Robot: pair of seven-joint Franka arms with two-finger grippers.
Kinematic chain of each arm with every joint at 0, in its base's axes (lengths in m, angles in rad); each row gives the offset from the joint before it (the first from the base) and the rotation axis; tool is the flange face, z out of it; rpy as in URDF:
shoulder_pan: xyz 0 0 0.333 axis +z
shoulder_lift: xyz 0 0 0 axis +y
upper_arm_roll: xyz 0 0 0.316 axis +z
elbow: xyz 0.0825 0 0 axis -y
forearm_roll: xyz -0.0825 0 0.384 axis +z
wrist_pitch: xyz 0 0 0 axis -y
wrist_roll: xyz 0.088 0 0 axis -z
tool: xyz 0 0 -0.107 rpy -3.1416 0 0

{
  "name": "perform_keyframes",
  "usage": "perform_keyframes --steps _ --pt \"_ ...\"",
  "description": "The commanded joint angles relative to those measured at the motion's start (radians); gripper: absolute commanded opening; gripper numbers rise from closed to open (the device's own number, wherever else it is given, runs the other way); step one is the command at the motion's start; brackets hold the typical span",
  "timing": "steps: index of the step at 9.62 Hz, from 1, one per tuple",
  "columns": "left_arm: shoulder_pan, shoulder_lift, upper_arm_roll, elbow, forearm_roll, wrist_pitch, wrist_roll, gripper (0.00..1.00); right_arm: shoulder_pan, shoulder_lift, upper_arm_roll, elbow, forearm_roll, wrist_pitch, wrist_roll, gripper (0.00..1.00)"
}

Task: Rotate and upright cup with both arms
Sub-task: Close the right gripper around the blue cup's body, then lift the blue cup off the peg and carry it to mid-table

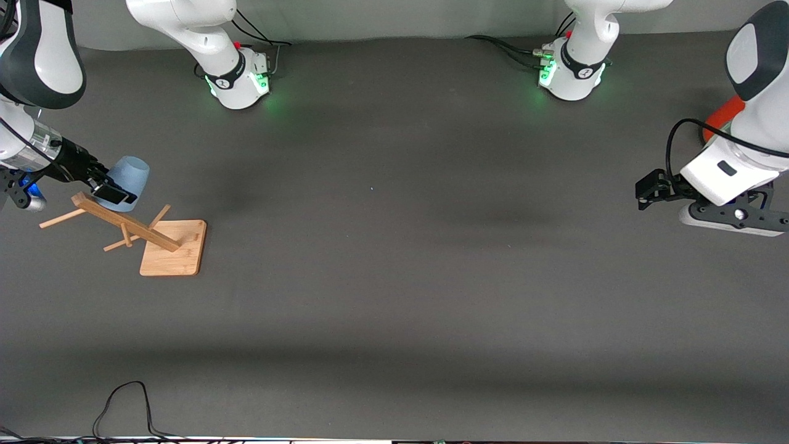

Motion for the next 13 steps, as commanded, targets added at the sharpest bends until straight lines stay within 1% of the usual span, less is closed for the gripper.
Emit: perform_keyframes --steps 1,2,4,7,9,10,11,12,13 --pt "-0.001 0.010 0.002 0.026 -0.001 -0.026 0.017 1.00 0.009 -0.013 -0.001 0.003 0.011 -0.005 0.023 0.47" --pt "-0.001 0.010 0.002 0.026 -0.001 -0.026 0.017 1.00 0.017 -0.039 0.004 0.007 0.011 -0.040 0.045 0.47" --pt "-0.001 0.010 0.002 0.026 -0.001 -0.026 0.017 1.00 0.081 -0.102 0.007 0.030 0.008 -0.126 0.140 0.47" --pt "-0.001 0.010 0.002 0.026 -0.001 -0.026 0.017 1.00 0.211 -0.174 0.007 0.058 -0.004 -0.227 0.341 0.47" --pt "-0.001 0.010 0.002 0.026 -0.001 -0.026 0.017 1.00 0.308 -0.183 0.009 0.089 -0.004 -0.267 0.485 0.47" --pt "-0.001 0.010 0.002 0.026 -0.001 -0.026 0.017 1.00 0.372 -0.177 0.013 0.101 -0.004 -0.267 0.580 0.47" --pt "-0.001 0.010 0.002 0.026 -0.001 -0.026 0.017 1.00 0.440 -0.151 0.016 0.125 -0.002 -0.260 0.695 0.47" --pt "-0.001 0.010 0.002 0.026 -0.001 -0.026 0.017 1.00 0.530 -0.093 0.016 0.168 0.001 -0.246 0.825 0.47" --pt "-0.001 0.010 0.002 0.026 -0.001 -0.026 0.017 1.00 0.622 -0.006 0.016 0.232 0.010 -0.221 0.974 0.47"
